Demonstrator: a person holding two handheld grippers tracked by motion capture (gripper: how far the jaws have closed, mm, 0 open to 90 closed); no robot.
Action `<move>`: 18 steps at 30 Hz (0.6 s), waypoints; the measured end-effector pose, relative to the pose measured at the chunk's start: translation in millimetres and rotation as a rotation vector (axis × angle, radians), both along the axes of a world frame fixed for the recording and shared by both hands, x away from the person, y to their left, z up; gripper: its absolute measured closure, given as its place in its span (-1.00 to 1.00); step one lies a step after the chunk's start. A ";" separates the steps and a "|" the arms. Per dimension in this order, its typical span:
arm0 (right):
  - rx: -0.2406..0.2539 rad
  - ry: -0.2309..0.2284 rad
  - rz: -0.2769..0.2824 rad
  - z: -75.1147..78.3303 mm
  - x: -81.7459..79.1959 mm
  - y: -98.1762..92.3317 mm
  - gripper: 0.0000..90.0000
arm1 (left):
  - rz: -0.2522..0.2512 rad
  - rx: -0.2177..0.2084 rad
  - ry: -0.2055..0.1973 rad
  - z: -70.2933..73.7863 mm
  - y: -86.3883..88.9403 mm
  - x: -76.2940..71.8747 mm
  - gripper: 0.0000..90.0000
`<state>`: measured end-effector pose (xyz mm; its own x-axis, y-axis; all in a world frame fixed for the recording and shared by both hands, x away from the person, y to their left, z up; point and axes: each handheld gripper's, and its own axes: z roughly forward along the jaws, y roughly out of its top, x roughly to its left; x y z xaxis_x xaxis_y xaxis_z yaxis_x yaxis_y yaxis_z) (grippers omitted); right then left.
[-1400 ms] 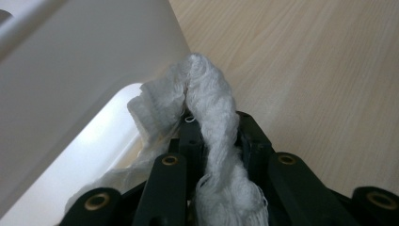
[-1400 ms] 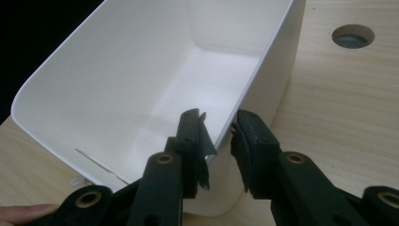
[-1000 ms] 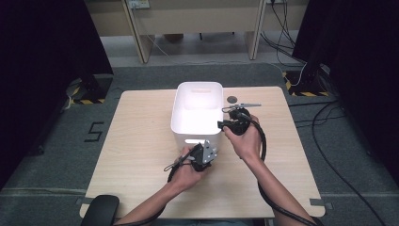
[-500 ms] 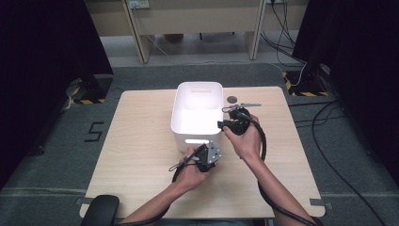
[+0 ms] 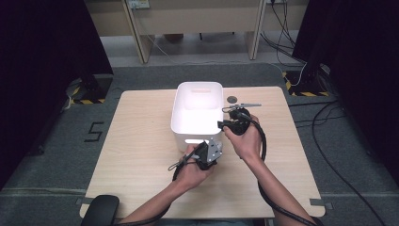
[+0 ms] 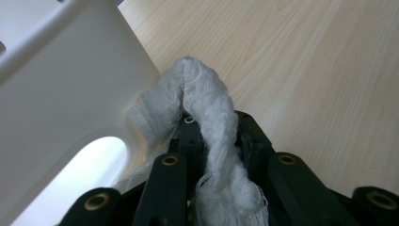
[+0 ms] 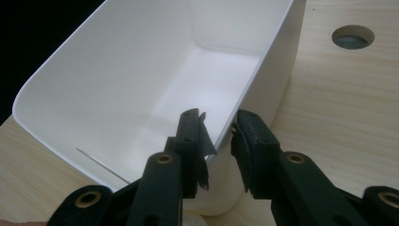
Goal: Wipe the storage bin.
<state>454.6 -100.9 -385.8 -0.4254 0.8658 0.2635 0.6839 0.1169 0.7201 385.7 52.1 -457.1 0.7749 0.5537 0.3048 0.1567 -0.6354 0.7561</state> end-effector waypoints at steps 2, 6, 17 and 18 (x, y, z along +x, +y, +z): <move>0.001 0.001 -0.001 0.1 0.1 0.2 0.59 | 0.003 -0.010 -0.001 2.4 -0.2 -0.2 0.67; 0.000 0.001 0.000 0.0 -0.1 0.1 0.59 | 0.000 -0.017 -0.009 8.7 0.1 -0.5 0.67; -0.002 -0.001 0.000 0.1 -0.1 0.1 0.59 | 0.012 -0.048 -0.047 30.2 4.6 -6.5 0.67; -0.001 0.000 0.000 0.1 0.0 0.3 0.59 | 0.013 -0.042 -0.050 32.1 5.3 -7.2 0.67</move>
<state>454.6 -100.6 -385.7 -0.4254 0.8662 0.2623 0.6837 0.1177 0.7202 378.6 57.4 -424.9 0.7519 0.5766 0.3198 0.1256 -0.6014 0.7890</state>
